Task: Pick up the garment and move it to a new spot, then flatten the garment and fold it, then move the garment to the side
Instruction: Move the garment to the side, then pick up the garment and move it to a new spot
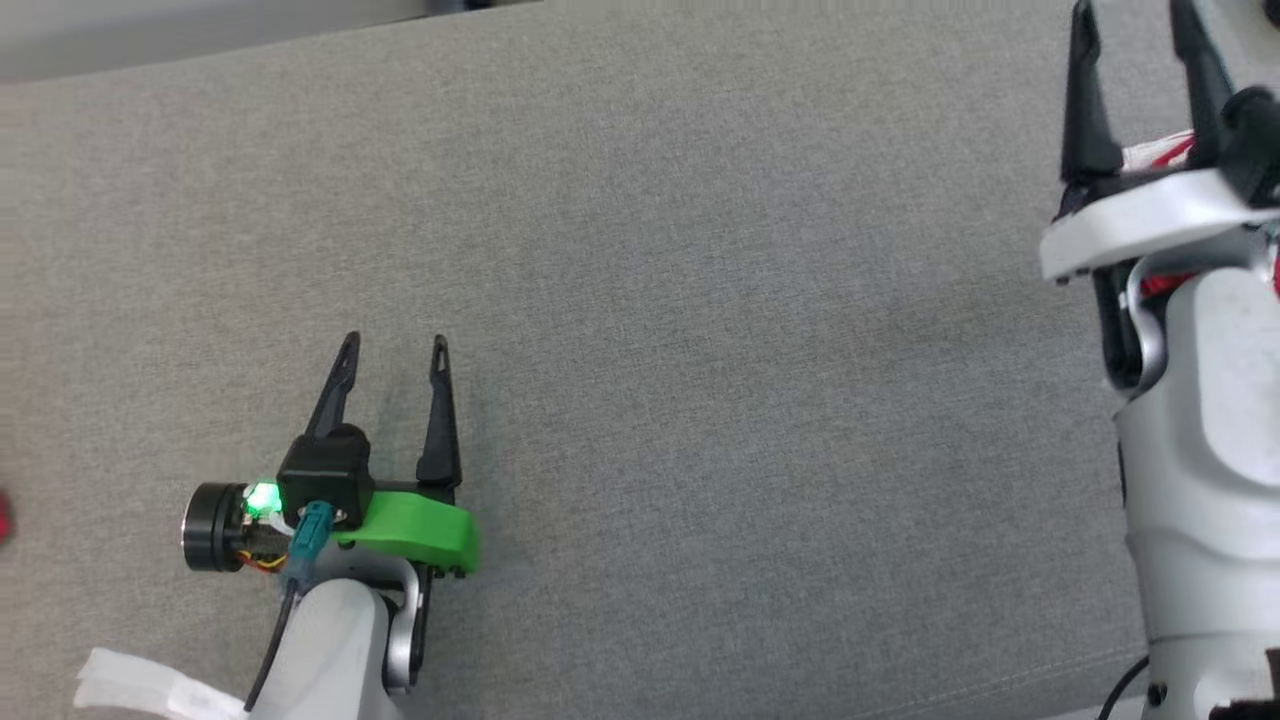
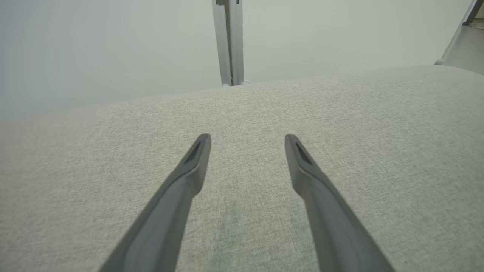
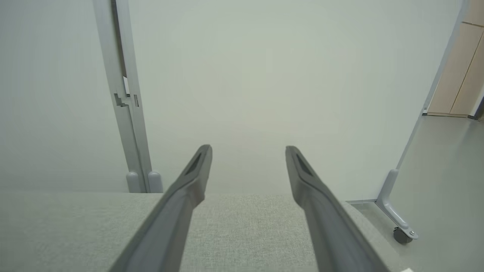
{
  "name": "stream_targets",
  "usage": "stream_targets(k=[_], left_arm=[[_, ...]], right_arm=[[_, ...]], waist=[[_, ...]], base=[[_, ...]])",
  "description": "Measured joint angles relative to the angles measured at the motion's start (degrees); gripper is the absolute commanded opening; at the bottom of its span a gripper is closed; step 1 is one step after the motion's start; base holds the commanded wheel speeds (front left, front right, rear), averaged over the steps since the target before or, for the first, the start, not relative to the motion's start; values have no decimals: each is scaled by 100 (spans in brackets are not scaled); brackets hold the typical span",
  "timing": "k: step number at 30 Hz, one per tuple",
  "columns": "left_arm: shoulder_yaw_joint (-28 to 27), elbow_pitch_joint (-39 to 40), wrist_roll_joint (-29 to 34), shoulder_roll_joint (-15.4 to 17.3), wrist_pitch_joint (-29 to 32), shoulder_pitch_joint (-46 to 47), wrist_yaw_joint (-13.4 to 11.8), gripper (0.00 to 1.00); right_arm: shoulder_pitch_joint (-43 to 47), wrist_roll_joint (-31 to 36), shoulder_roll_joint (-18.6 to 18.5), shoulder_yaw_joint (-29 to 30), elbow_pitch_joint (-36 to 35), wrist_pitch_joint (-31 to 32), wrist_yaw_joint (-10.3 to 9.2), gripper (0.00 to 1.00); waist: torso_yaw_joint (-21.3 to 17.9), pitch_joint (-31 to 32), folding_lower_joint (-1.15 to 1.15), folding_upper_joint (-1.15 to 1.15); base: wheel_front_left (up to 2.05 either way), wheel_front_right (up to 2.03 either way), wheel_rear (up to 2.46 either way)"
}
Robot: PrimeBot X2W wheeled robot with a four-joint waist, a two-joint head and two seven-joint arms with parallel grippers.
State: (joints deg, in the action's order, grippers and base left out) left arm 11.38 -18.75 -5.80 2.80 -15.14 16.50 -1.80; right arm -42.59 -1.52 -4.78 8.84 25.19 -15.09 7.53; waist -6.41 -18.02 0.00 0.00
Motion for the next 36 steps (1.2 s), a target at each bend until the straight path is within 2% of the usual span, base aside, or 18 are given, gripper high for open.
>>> stream_targets(k=[7, 16, 27, 36], left_arm=[[-370, -100, -20, 1, 1, -366, -15, 100], [-705, -111, -176, 0, 1, -940, 34, 100], [-871, 182, -252, 1, 1, -1633, -25, 100], [-803, 385, -303, 0, 1, -1933, -82, 100]], right_arm=[[1188, -294, 176, -270, -96, 0, 0, 100], [2200, -620, 190, -593, -102, 0, 0, 100], [2949, -890, 196, -728, -24, 0, 0, 100], [3264, -1020, 197, -848, -36, 0, 0, 100]], waist=[[209, 421, 0, 0], [412, 950, 0, 0], [549, 1542, 0, 1], [619, 1729, 0, 1]], base=[[0, 0, 0], [0, 0, 0], [0, 0, 0], [0, 0, 0]])
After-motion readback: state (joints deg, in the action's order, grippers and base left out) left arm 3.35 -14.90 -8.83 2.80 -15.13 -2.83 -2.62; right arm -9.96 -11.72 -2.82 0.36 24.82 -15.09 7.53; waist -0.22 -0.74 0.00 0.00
